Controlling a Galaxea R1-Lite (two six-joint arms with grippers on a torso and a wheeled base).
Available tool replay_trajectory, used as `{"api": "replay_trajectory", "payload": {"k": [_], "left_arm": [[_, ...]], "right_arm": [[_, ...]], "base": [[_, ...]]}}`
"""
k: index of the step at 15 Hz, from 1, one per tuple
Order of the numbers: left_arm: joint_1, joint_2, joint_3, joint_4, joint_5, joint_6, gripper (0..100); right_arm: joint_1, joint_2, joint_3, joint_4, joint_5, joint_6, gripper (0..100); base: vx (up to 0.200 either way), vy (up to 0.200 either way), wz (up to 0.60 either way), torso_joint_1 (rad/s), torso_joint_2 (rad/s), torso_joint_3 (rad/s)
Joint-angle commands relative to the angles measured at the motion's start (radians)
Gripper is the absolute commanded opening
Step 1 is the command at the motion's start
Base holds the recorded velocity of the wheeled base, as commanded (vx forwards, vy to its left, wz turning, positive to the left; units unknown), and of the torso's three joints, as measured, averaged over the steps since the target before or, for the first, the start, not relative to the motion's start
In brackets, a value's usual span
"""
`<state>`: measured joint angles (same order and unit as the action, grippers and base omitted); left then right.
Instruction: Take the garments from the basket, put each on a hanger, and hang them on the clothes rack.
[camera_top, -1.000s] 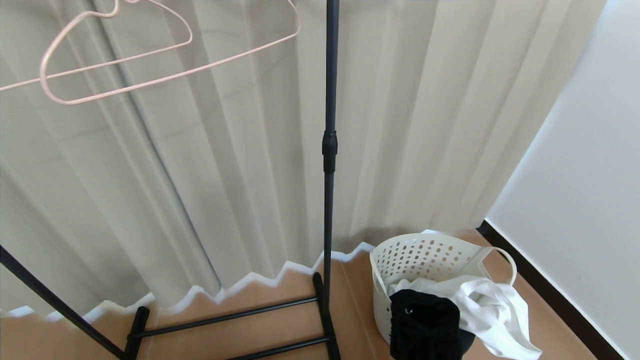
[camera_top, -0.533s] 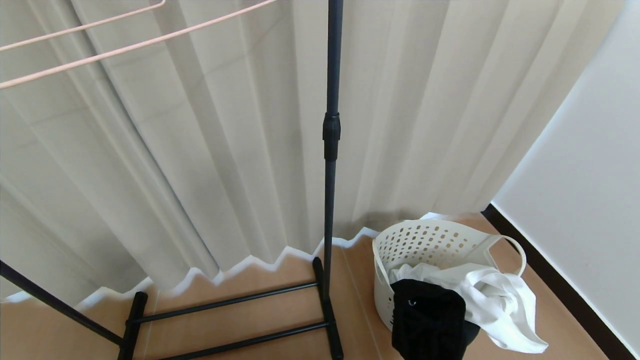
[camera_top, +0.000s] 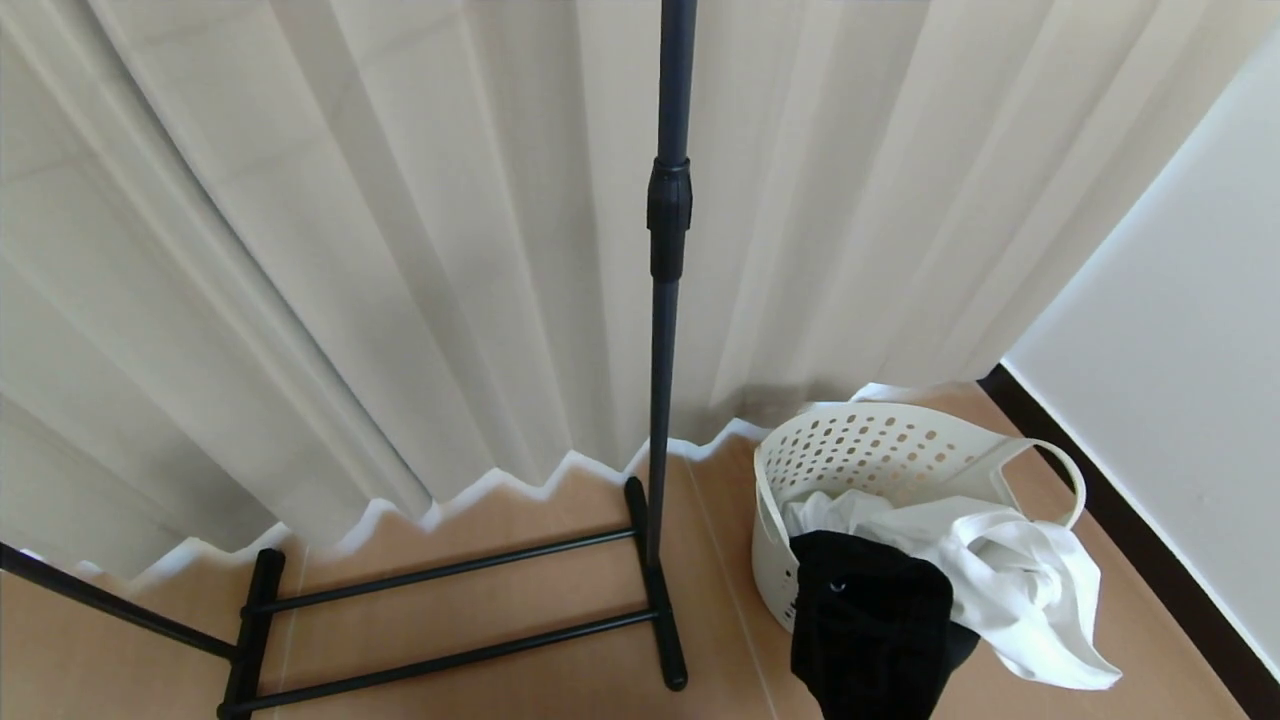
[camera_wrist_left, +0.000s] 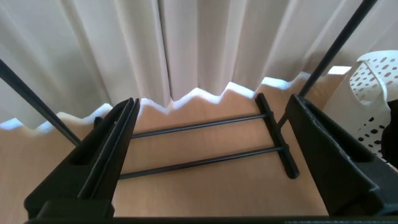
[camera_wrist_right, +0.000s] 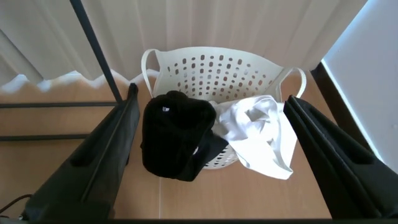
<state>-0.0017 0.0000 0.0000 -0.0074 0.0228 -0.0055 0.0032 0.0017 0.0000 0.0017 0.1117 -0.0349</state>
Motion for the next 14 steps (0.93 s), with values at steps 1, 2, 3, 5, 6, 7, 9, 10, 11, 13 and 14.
{"api": "replay_trajectory", "payload": {"k": [1, 2, 3, 5, 6, 7, 9, 10, 11, 13, 14], "left_arm": [[0.000, 0.000, 0.000, 0.000, 0.000, -0.001, 100], [0.000, 0.000, 0.000, 0.000, 0.000, -0.001, 100], [0.000, 0.000, 0.000, 0.000, 0.000, -0.001, 100], [0.000, 0.000, 0.000, 0.000, 0.000, -0.001, 100], [0.000, 0.000, 0.000, 0.000, 0.000, -0.001, 100], [0.000, 0.000, 0.000, 0.000, 0.000, -0.001, 100], [0.000, 0.000, 0.000, 0.000, 0.002, -0.005, 100], [0.000, 0.000, 0.000, 0.000, 0.003, -0.005, 100], [0.000, 0.000, 0.000, 0.000, 0.003, -0.005, 100], [0.000, 0.000, 0.000, 0.000, 0.003, -0.005, 100], [0.000, 0.000, 0.000, 0.000, 0.003, -0.005, 100]], "right_arm": [[0.000, 0.000, 0.000, 0.000, 0.000, 0.000, 100], [0.000, 0.000, 0.000, 0.000, 0.000, 0.000, 100], [0.000, 0.000, 0.000, 0.000, 0.000, 0.000, 100], [0.000, 0.000, 0.000, 0.000, 0.000, 0.000, 100], [0.000, 0.000, 0.000, 0.000, 0.000, 0.000, 100], [0.000, 0.000, 0.000, 0.000, 0.000, 0.000, 100], [0.001, 0.000, 0.000, 0.000, 0.000, 0.000, 100], [0.000, 0.000, 0.000, 0.000, 0.000, 0.000, 100], [0.000, 0.000, 0.000, -0.002, -0.001, 0.003, 100], [0.000, -0.002, 0.000, -0.002, -0.001, 0.001, 100], [0.000, -0.002, 0.000, 0.000, -0.001, 0.001, 100]], "base": [[0.000, 0.000, 0.00, 0.002, 0.05, -0.134], [0.000, 0.000, 0.00, 0.012, 0.03, -0.168], [0.000, 0.000, -0.60, 0.002, 0.03, -0.173], [0.000, 0.000, -0.60, 0.002, 0.01, -0.188], [0.000, 0.000, -0.60, 0.012, 0.01, -0.203], [0.000, 0.000, -0.60, 0.017, 0.00, -0.198], [0.000, 0.000, 0.00, 0.005, 0.00, -0.183], [0.000, 0.000, 0.00, -0.002, 0.01, -0.076], [0.000, 0.000, 0.00, 0.002, 0.00, -0.051], [0.000, 0.000, 0.00, 0.000, 0.00, 0.000], [0.000, 0.000, 0.00, 0.000, 0.00, 0.000]]}}
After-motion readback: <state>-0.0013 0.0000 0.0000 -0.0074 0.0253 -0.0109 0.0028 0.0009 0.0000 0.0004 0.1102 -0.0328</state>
